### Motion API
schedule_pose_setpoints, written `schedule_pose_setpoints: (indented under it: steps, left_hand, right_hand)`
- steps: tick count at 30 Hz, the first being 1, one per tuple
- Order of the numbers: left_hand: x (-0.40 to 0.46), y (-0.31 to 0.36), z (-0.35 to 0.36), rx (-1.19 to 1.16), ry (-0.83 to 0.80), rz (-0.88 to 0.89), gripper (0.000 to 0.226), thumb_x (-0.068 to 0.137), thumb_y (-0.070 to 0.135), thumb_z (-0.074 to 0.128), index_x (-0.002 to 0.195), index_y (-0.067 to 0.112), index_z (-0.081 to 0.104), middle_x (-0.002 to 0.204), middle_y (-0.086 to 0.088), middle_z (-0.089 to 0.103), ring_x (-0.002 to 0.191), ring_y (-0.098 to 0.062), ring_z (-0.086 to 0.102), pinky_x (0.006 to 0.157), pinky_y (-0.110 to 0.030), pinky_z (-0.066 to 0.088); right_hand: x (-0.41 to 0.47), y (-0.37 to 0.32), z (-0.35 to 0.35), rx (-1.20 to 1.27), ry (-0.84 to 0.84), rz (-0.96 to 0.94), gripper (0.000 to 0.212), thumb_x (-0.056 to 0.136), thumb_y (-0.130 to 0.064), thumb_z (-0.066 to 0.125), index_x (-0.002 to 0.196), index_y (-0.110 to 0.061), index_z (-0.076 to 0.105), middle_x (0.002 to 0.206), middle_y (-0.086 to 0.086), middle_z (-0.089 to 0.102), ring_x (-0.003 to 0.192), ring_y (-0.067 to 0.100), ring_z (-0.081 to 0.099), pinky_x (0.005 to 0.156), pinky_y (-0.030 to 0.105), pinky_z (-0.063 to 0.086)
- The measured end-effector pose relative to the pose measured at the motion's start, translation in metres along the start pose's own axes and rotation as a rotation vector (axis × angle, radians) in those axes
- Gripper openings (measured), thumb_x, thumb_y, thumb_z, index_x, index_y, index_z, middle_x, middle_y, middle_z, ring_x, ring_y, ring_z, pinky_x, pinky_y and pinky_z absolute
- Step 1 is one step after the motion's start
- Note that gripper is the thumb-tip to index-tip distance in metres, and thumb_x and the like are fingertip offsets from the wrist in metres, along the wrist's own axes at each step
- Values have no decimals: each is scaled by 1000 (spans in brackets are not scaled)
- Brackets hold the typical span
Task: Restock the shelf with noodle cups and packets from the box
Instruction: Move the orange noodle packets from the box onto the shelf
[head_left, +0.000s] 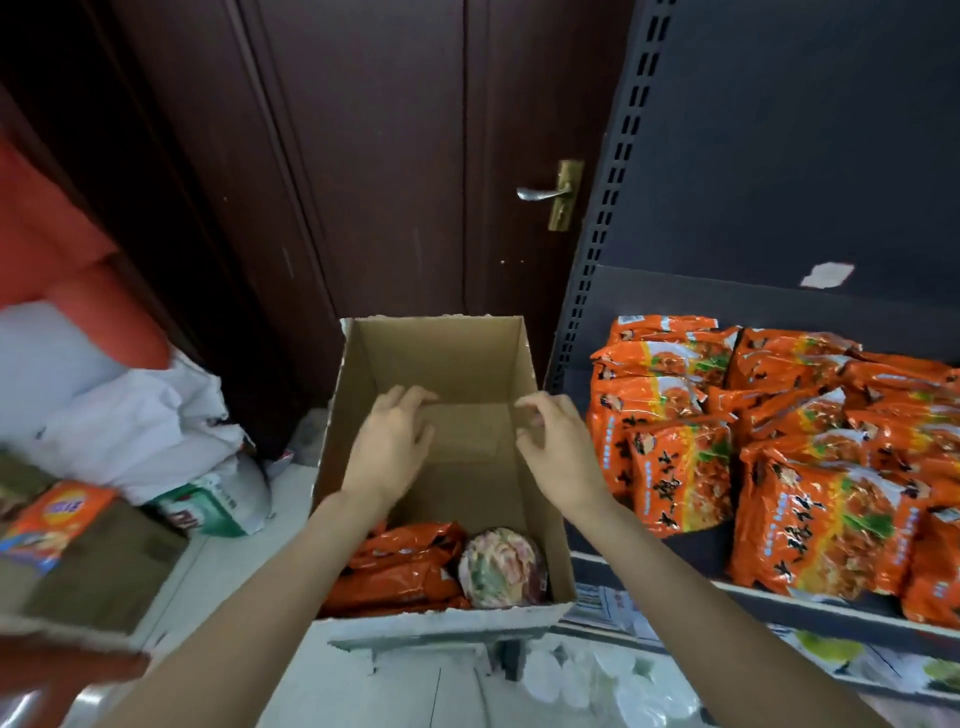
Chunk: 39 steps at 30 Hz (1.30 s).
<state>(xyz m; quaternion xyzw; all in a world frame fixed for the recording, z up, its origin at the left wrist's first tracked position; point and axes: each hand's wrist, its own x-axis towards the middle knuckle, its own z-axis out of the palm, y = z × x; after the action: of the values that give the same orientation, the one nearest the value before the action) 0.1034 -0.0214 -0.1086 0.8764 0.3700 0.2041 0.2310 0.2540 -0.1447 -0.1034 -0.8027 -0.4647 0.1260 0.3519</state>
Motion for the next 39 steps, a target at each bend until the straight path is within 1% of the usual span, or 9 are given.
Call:
schedule_pose_setpoints:
  steps: [5,11,15,17,23,27,31,36,39]
  left_hand:
    - [-16,-72,-35,75,51,-244,35,89,8,55,124,7,55,115,-16,56,109,-34,52,93,-39,41]
    - [0,-136,-48,-133,-364,-403,46,91,28,59,135,20,48,108,-6,68,107,-20,62,96,-30,43]
    - [-2,-144,-45,-507,-355,-374,55,89,15,62,139,23,41,101,-1,63,85,5,60,76,-8,47]
    - [-2,-149,-41,-547,-359,-365,54,90,19,62,140,26,41,109,3,63,89,1,58,65,-5,45]
    - [0,-167,-39,-612,-431,-367,56,88,31,62,140,34,40,124,1,62,116,-14,56,79,-22,48]
    - [2,-169,-40,-580,-430,-353,55,87,34,64,138,36,42,123,3,62,111,-14,60,98,-36,47]
    - [2,-169,-39,-561,-423,-330,56,87,35,64,139,36,42,125,3,61,99,-11,64,97,-37,48]
    - [2,-166,-41,-545,-440,-322,58,88,35,61,141,34,37,129,1,59,107,-17,62,99,-43,47]
    - [1,-165,-43,-513,-441,-320,59,89,34,61,142,32,36,129,0,59,109,-18,62,100,-46,45]
  right_hand:
    - [16,-29,57,34,-181,5,28,91,-14,57,119,-16,54,111,0,56,90,9,53,78,21,42]
    - [41,-50,130,41,-370,181,43,92,-22,58,132,-12,47,115,8,60,108,23,57,94,33,45]
    - [50,-53,171,0,-398,332,56,89,-28,62,137,-8,40,129,13,55,118,29,53,94,34,42]
    - [52,-52,187,-28,-405,404,57,87,-29,66,134,-8,42,130,13,56,119,30,53,95,35,42]
    - [52,-53,221,-91,-390,584,55,79,-36,71,121,-8,50,117,15,60,111,34,57,90,40,49]
    - [57,-52,224,-144,-338,591,50,80,-34,72,115,-7,51,114,17,61,107,35,59,86,41,51]
    - [63,-48,219,-164,-275,615,32,82,-29,70,105,-10,58,110,16,64,103,33,61,85,39,52]
    - [65,-49,216,-142,-213,597,7,83,-20,69,85,-19,63,101,11,67,98,29,63,86,37,52]
    - [62,-52,210,-115,-165,602,16,84,-17,67,72,-23,59,96,8,68,97,28,63,84,33,50]
